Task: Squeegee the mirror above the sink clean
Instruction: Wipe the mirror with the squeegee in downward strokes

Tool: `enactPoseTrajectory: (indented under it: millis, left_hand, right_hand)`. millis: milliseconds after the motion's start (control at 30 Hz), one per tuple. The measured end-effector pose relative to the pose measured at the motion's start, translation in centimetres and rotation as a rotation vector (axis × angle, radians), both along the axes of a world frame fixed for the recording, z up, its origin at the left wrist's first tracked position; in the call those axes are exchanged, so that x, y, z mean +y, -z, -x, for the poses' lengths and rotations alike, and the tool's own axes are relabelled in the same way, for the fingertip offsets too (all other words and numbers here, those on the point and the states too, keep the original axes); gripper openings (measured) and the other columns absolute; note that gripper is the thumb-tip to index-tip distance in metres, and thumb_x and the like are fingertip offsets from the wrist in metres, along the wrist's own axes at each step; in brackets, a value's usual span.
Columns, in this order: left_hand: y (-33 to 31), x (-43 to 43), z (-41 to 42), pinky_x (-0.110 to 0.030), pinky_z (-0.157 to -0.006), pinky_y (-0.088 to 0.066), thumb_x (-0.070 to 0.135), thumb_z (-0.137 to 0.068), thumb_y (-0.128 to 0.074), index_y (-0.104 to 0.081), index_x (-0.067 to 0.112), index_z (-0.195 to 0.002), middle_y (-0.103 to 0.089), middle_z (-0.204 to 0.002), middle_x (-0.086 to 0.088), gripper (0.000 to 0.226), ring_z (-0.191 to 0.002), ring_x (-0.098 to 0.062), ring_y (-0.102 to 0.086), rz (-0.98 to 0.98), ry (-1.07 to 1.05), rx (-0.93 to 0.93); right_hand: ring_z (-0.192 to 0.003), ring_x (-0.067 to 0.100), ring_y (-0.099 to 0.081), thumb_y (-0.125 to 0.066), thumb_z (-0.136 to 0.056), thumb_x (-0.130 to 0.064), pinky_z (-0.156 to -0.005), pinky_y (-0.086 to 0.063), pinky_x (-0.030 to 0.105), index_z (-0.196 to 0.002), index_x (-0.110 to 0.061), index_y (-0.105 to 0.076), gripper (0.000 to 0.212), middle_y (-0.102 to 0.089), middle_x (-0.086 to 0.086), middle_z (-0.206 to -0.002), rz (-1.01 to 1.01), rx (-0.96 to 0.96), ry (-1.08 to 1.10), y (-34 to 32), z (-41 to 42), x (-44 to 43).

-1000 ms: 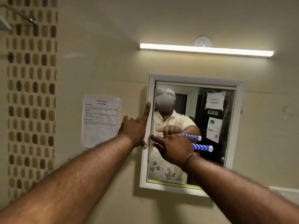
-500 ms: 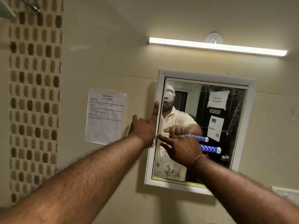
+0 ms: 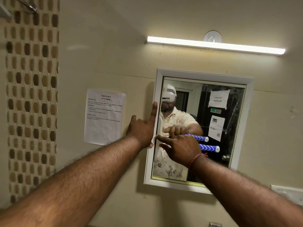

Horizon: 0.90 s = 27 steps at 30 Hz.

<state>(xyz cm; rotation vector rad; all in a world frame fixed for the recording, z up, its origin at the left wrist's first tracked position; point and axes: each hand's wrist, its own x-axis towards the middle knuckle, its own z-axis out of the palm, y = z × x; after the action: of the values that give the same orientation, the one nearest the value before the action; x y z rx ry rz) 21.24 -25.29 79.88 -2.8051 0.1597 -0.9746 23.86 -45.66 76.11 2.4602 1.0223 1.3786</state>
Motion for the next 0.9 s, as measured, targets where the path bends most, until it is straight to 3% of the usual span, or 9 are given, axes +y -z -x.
enactPoseTrajectory:
  millis: [200,400,667,900]
  left_hand:
    - [0.2,-0.1,-0.2,-0.065,-0.124,-0.04,0.058,-0.071,-0.101,0.052,0.016,-0.156,-0.081,-0.118,-0.014,0.18,-0.093,-0.033,-0.077,-0.006,-0.009,0.002]
    - [0.3,-0.2,-0.2,-0.065,-0.124,-0.04,0.056,-0.072,-0.101,0.052,0.015,-0.156,-0.081,-0.117,-0.013,0.179,-0.09,-0.031,-0.077,-0.009,-0.01,0.002]
    - [0.3,-0.4,-0.1,-0.065,-0.124,-0.04,0.056,-0.072,-0.101,0.053,0.015,-0.155,-0.081,-0.119,-0.013,0.179,-0.091,-0.031,-0.077,-0.009,-0.001,0.002]
    - [0.5,-0.4,-0.2,-0.064,-0.125,-0.038,0.058,-0.073,-0.1,0.053,0.016,-0.155,-0.081,-0.118,-0.013,0.179,-0.094,-0.031,-0.077,-0.003,-0.007,0.007]
  right_hand:
    - [-0.063,0.012,-0.07,-0.06,-0.106,-0.056,-0.054,-0.044,0.026,-0.145,-0.048,-0.063,0.04,-0.076,-0.009,-0.08,0.01,-0.076,-0.02,0.2,-0.2,-0.5]
    - [-0.057,0.013,-0.068,-0.07,-0.101,-0.052,-0.05,-0.05,0.028,-0.142,-0.044,-0.067,0.042,-0.074,-0.007,-0.073,-0.004,-0.095,-0.04,0.7,-0.4,-1.7]
    - [-0.062,0.013,-0.069,-0.056,-0.108,-0.056,-0.053,-0.049,0.029,-0.149,-0.046,-0.058,0.042,-0.074,-0.008,-0.079,-0.002,-0.078,-0.011,0.9,-0.2,-0.5]
    - [-0.054,0.009,-0.065,-0.071,-0.101,-0.053,-0.049,-0.036,0.025,-0.141,-0.044,-0.067,0.041,-0.071,-0.01,-0.071,-0.007,-0.1,0.031,0.8,0.1,-0.1]
